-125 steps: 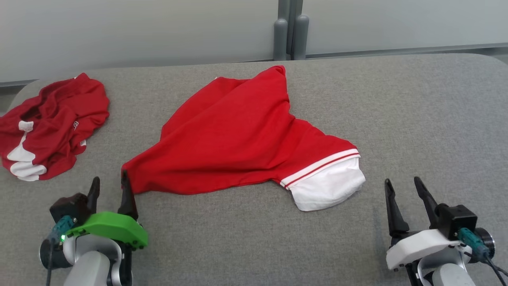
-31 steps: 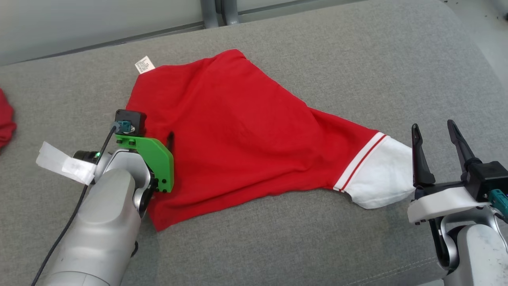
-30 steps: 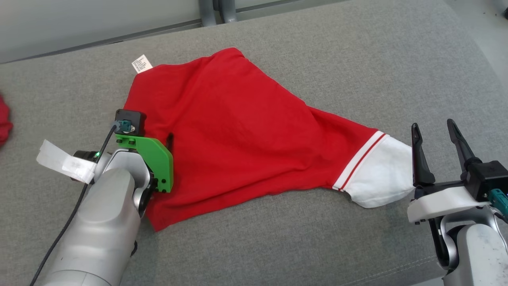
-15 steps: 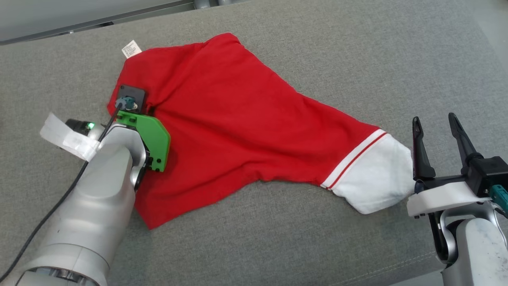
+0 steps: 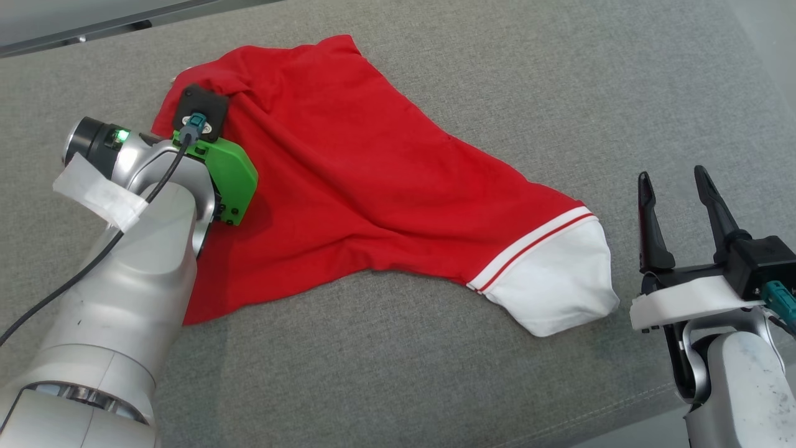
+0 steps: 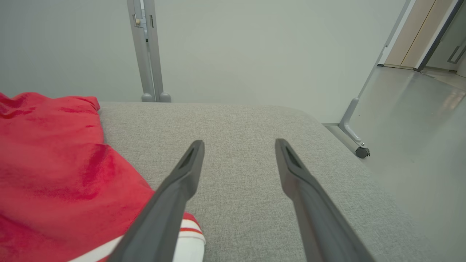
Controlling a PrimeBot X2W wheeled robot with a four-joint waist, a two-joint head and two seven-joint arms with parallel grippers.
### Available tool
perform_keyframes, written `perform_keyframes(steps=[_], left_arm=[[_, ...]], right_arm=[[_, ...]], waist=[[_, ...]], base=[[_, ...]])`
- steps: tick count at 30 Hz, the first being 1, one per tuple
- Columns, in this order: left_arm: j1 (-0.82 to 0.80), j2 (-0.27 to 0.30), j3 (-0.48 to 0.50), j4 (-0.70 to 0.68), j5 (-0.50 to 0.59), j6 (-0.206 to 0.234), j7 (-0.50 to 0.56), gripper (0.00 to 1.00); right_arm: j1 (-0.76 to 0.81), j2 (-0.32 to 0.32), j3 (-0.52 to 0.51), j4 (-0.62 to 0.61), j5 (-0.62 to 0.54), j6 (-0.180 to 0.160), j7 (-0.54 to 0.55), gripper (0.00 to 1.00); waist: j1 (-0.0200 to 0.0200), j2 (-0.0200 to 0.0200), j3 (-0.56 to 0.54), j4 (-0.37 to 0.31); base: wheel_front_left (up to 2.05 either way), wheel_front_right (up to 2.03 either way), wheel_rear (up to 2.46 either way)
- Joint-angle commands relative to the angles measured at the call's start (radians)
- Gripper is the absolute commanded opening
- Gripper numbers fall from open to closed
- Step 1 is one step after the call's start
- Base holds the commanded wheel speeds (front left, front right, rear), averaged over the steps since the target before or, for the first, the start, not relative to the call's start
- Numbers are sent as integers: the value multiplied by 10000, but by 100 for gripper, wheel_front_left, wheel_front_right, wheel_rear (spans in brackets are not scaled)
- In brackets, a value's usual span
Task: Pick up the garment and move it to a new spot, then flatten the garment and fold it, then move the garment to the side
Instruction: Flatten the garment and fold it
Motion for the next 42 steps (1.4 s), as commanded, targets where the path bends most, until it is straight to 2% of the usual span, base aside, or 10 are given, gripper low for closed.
perform_keyframes(steps=[1,4,5,6,7,14,19,23,31,42], left_arm=[[-190,95,-69,35,81,30,-167,0],[-206,74,1,165,-84,-17,-400,0],[-184,34,37,193,-158,-31,-468,5],[-170,-1,61,195,-198,-45,-540,69],[-176,-30,86,185,-239,-41,-607,100],[205,-223,618,-556,-882,-285,-903,100],[1350,-370,1672,-1988,-2004,-803,-891,100],[2527,-168,2081,-3161,-2229,-943,-895,100],[5187,221,3158,-5453,-2246,-483,-894,100],[8505,43,4232,-7822,-2321,226,-886,100]], right_arm=[[-104,-4,-26,36,70,-2,-66,100],[-131,-3,-58,98,105,-2,-128,100],[-137,-3,-63,120,110,-2,-137,100],[-140,-2,-79,145,125,-2,-142,100],[-143,-2,-83,168,153,-2,-152,100],[-159,-6,-7,338,155,-2,-233,100],[-50,-10,-90,456,177,-2,-233,100],[124,-10,-263,625,46,-2,-210,100],[593,-11,-400,538,-144,-2,-73,100],[1191,-8,-75,456,15,-2,123,100]], waist=[[0,108,68,-96],[0,108,82,-133],[0,108,73,-128],[0,108,56,-107],[0,108,35,-74],[0,108,-352,357],[0,108,-895,726],[0,108,-1359,1046],[0,108,-2291,1448],[0,108,-3139,1617]], base=[[0,0,0],[0,0,0],[0,0,0],[0,0,0],[0,0,0],[0,0,0],[0,0,0],[0,0,0],[0,0,0],[0,0,0]])
